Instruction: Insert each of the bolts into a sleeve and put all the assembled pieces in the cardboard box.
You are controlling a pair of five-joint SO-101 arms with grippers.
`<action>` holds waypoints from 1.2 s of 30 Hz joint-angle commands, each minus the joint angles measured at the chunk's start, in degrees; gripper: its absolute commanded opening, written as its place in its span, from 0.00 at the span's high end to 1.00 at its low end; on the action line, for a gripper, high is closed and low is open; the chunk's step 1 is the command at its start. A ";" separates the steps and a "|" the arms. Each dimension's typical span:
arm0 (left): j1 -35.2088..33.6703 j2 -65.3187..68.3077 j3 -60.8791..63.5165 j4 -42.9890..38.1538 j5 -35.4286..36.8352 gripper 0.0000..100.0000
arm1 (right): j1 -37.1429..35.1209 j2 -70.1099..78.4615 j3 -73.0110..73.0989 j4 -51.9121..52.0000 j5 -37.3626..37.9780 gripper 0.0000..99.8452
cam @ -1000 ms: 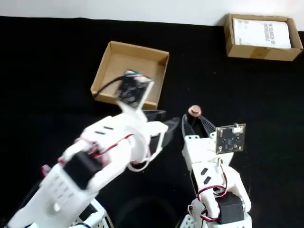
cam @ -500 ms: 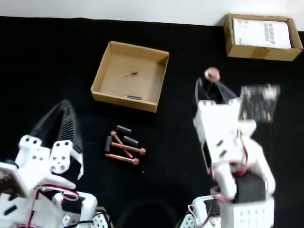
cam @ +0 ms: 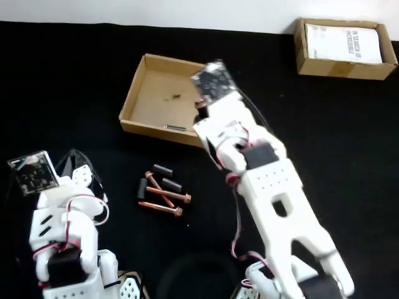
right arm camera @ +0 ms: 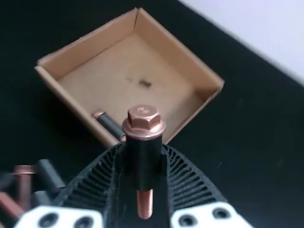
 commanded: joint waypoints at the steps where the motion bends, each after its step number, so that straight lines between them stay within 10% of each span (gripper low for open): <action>1: -0.66 -0.31 4.79 -3.60 9.23 0.99 | -0.22 5.85 -9.98 -4.88 7.74 0.99; 24: -6.02 -0.31 15.16 -13.98 11.69 0.99 | -1.63 59.03 -52.79 -7.52 17.49 0.99; 36: -4.53 -0.31 15.16 -12.84 4.57 0.99 | -3.82 57.89 -56.92 13.32 17.14 0.85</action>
